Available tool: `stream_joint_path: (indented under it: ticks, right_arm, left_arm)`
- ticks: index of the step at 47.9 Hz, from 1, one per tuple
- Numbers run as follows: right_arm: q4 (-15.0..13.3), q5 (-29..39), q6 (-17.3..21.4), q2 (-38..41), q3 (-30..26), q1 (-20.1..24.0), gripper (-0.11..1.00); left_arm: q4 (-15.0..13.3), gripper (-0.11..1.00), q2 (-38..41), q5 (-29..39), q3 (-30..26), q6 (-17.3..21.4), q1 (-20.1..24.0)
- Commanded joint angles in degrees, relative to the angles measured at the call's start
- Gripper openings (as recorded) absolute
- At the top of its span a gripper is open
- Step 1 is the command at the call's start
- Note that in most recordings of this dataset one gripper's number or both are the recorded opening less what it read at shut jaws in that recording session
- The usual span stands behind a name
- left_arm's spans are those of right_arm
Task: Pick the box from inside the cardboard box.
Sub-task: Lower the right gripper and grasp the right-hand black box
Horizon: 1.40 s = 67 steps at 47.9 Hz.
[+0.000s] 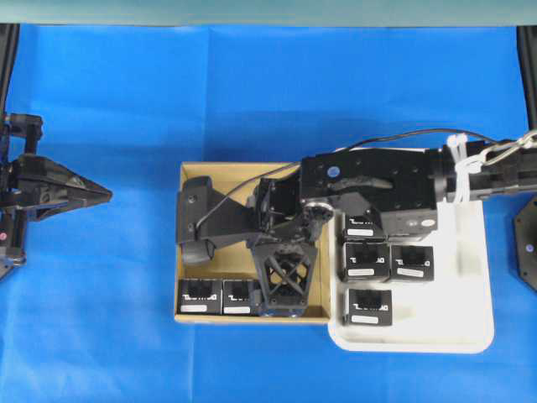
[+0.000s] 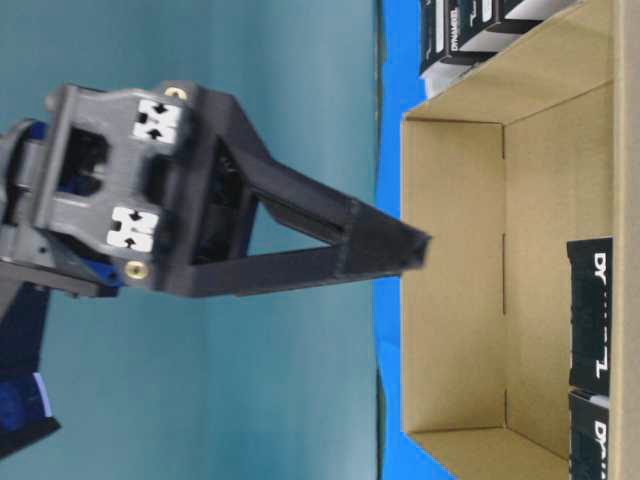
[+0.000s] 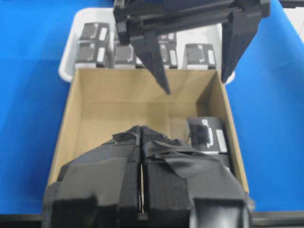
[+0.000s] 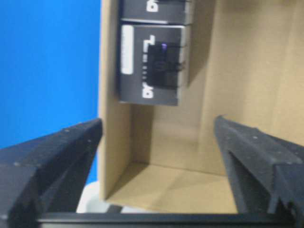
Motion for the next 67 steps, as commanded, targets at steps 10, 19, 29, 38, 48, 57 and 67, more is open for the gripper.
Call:
stream_joint_path:
  ticks: [10, 19, 29, 38, 48, 57, 67]
  right_arm:
    - [1.3, -1.6, -0.1, 2.7, 0.2, -0.9, 0.99]
    - [7.6, -2.8, -0.4, 5.4, -0.2, -2.0, 0.99]
    - [12.1, -3.5, -4.1, 7.0, -0.3, -3.2, 0.99]
    - [14.6, -4.5, -6.1, 8.2, -0.3, -3.5, 0.99]
    - [14.9, -6.5, -6.3, 9.3, -0.4, -3.2, 0.99]
    - [14.8, -7.4, -6.6, 10.2, -0.3, -3.2, 0.99]
    - [14.9, -6.9, -6.7, 10.6, -0.1, -2.5, 0.99]
  left_arm:
    - [0.1, -0.05, 0.5, -0.3, -1.8, 0.1, -0.2]
    - [0.1, -0.05, 0.5, -0.3, -1.8, 0.1, -0.2]
    - [0.1, -0.05, 0.5, -0.3, -1.8, 0.0, -0.2]
    - [0.1, -0.05, 0.5, -0.3, -1.8, 0.0, -0.1]
    - [0.1, -0.05, 0.5, -0.3, -1.7, 0.0, -0.2]
    - [0.1, -0.05, 0.5, -0.3, -1.6, 0.0, -0.2]
    - [0.1, -0.05, 0.5, -0.3, -1.5, 0.0, -0.2]
